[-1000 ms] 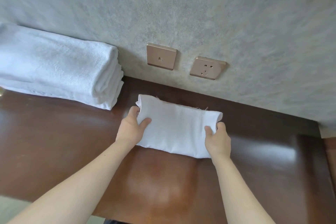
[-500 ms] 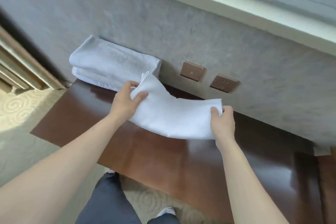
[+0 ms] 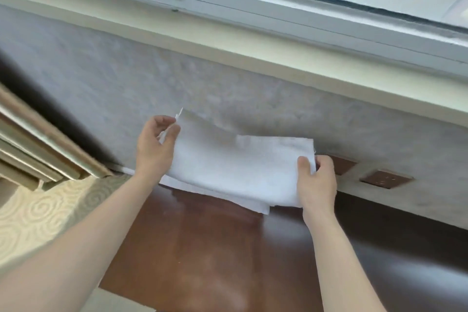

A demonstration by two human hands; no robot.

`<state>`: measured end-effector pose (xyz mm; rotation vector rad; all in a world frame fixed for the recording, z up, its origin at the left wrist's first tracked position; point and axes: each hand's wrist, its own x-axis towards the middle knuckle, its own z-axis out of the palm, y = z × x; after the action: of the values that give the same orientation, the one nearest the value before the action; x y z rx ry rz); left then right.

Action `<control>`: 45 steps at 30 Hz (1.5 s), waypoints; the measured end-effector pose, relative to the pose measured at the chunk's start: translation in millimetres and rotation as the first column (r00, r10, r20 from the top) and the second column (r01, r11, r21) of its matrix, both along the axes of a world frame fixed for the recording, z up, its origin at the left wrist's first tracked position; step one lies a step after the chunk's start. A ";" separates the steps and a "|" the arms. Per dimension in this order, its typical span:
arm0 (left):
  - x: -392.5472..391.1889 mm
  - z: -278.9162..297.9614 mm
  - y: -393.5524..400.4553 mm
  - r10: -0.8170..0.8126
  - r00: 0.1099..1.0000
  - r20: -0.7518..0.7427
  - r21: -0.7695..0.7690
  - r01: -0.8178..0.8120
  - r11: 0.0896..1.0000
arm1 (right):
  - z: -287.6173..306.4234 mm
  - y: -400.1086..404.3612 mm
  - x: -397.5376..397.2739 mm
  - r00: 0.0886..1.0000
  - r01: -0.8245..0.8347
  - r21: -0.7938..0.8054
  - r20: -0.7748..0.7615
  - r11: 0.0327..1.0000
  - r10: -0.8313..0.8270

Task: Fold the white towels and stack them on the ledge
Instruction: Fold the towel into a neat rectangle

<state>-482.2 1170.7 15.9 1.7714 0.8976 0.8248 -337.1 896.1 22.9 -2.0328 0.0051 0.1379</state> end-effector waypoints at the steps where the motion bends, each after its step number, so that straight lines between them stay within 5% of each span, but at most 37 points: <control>1: 0.9 -1.2 11.3 0.013 1.000 0.015 -0.005 -0.013 1.000 | 0.8 7.8 -1.5 1.000 0.013 0.017 0.013 1.000 -0.013; 4: 8.0 -17.0 38.4 0.042 0.998 -0.036 -0.034 -0.044 0.998 | -6.9 27.1 -0.1 1.000 0.019 0.024 -0.017 1.000 -0.019; 9: 14.6 -61.7 57.8 -0.066 0.919 -0.388 -0.103 0.028 0.994 | -48.0 41.9 1.0 0.974 0.023 -0.084 -0.222 0.996 -0.041; 11: 14.7 -69.8 58.1 -0.047 0.919 -0.392 -0.090 0.013 0.996 | -60.3 40.2 4.2 0.970 0.075 -0.126 -0.222 0.989 -0.102; 16: 14.7 -62.4 49.7 -0.020 0.887 -0.462 -0.008 0.019 1.000 | -61.8 43.3 9.0 0.995 -0.007 -0.320 -0.094 0.947 -0.024; 18: 9.7 -60.2 39.2 0.014 0.848 -0.530 0.161 0.085 0.983 | -58.1 45.7 3.3 0.997 -0.002 -0.459 0.062 0.888 0.034; 20: 10.6 -56.1 21.8 0.065 0.833 -0.549 0.429 0.215 0.877 | -51.6 54.8 -5.6 0.937 0.015 -0.602 0.287 0.799 0.198; 22: 20.0 -52.1 2.1 -0.084 0.826 -0.557 0.495 0.411 0.766 | -50.4 68.9 -12.7 0.824 -0.123 -0.653 0.352 0.748 0.443; 25: 42.0 -53.0 -21.6 -0.386 0.582 -0.715 0.271 0.741 0.614 | -55.9 86.9 -17.5 0.732 -0.457 -0.675 0.085 0.579 0.676; 28: 56.0 -65.7 -24.1 -0.365 0.448 -0.816 0.204 0.814 0.544 | -67.2 87.1 -11.6 0.748 -0.488 -0.720 -0.053 0.494 0.661; 35: 52.6 -72.3 22.0 -0.252 0.436 -0.864 0.152 0.703 0.695 | -69.6 67.3 0.3 0.899 -0.350 -0.819 -0.158 0.455 0.408; 37: 60.8 -70.2 4.1 -0.314 0.465 -0.828 0.144 0.717 0.682 | -67.4 83.4 -6.9 0.881 -0.308 -0.815 -0.050 0.491 0.470; 40: 64.2 -75.3 -15.0 -0.359 0.441 -0.823 0.189 0.808 0.559 | -75.2 103.6 -13.7 0.758 -0.485 -0.712 -0.053 0.508 0.650; 45: 49.6 -85.6 31.6 -0.258 0.462 -0.849 0.226 0.758 0.612 | -83.9 74.8 7.4 0.801 -0.475 -0.753 -0.156 0.456 0.577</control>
<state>-432.5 1202.3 -69.7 2.8668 0.4544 -0.1962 -329.8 970.9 -61.0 -2.8478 -0.8074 0.4767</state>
